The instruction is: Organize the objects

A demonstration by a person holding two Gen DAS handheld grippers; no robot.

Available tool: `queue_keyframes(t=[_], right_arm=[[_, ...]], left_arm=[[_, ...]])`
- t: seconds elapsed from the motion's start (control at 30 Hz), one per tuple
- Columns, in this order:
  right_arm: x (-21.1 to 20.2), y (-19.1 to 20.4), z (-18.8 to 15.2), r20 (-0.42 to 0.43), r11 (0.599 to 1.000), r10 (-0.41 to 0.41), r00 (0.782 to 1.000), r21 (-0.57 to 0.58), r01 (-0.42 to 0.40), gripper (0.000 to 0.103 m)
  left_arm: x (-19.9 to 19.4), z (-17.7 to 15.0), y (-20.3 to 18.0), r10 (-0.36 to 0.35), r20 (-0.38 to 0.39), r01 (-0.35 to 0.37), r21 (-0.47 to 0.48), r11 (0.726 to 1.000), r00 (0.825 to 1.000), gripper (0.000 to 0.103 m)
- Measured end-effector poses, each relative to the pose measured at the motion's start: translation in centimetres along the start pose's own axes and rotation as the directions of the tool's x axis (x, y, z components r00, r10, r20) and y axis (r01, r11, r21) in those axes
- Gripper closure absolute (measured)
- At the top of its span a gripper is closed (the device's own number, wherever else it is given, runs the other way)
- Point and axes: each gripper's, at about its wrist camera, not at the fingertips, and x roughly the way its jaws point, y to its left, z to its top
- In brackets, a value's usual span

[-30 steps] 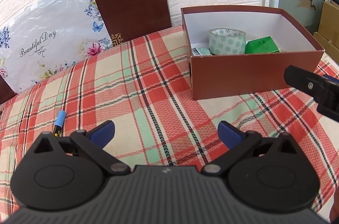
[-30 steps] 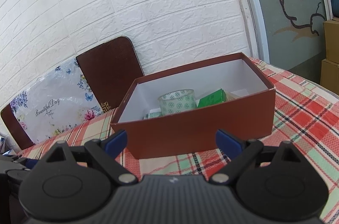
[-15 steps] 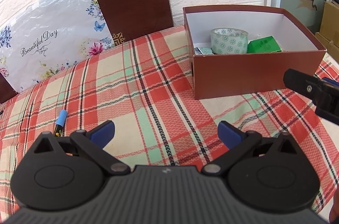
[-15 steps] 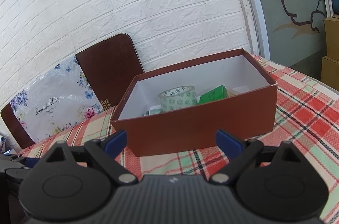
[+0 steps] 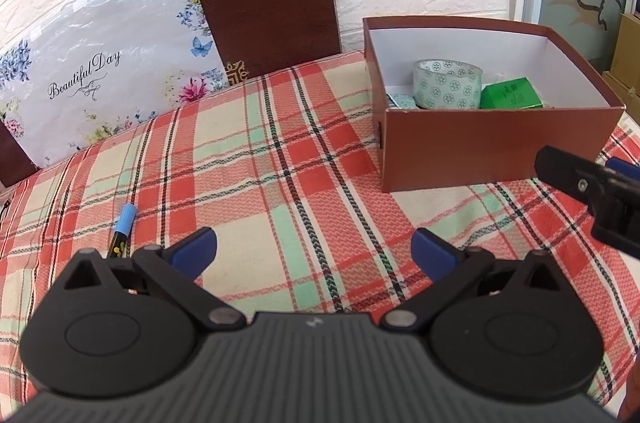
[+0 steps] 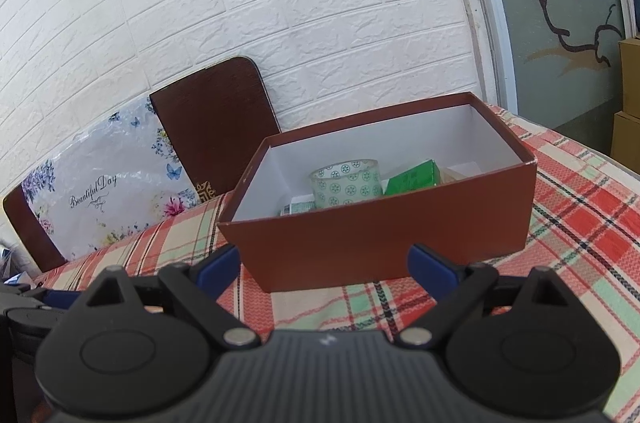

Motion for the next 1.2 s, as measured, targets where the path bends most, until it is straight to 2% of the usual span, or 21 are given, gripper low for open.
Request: queue_keyframes(t=[0.3,0.4,0.53,0.63,0.8,0.9,0.97,1.07,1.1,1.2], right_arm=[[0.1,1.9,-0.5,-0.016,0.999,0.011,1.0,-0.044,-0.012,0.008],[0.5,2.9,-0.9,-0.035,0.997,0.016,0.999,-0.073,-0.019,0.008],[1.7,4.7,-2.3,-0.087,0.991,0.021,0.996,-0.129,-0.033,0.008],[3.0,6.7,-4.1,-0.155,0.982,0.051,0.987,-0.171,-0.078,0.008],[4.5,12.2,-6.8,-0.242,0.935,0.135,0.961,-0.29,-0.204,0.008],[6.2,16.3,-7.7,-0.292,0.891,0.187,0.938,-0.351,-0.287,0.009],[7.5,19.3,-7.9,-0.304,0.864,0.226,0.926,-0.377,-0.334,0.01],[9.7,24.1,-8.3,-0.321,0.829,0.29,0.902,-0.386,-0.404,0.013],[10.4,25.5,-8.4,-0.335,0.821,0.302,0.893,-0.385,-0.422,0.014],[13.1,29.7,-9.2,-0.367,0.808,0.31,0.877,-0.384,-0.447,0.018]], left_arm=[[0.1,-0.7,2.1,-0.008,0.006,0.009,-0.04,0.999,1.0,0.0],[0.4,-1.2,3.3,-0.04,0.008,0.04,-0.059,0.997,0.999,0.0],[-0.1,-2.8,7.5,-0.057,0.09,0.063,-0.076,0.995,0.994,0.0],[0.2,-4.9,12.1,0.038,0.126,-0.027,-0.088,0.996,0.991,0.0],[1.9,-9.5,19.9,0.204,0.052,-0.195,-0.141,0.971,0.978,0.0],[2.4,-12.1,23.6,0.305,0.023,-0.297,-0.169,0.94,0.952,0.0],[3.2,-13.5,25.8,0.354,-0.026,-0.352,-0.198,0.915,0.935,0.0],[4.2,-15.1,27.8,0.354,-0.088,-0.365,-0.257,0.895,0.931,0.0],[3.9,-15.9,28.1,0.343,-0.058,-0.345,-0.294,0.892,0.937,0.0],[3.6,-17.1,28.8,0.308,-0.038,-0.297,-0.395,0.869,0.951,0.0]])
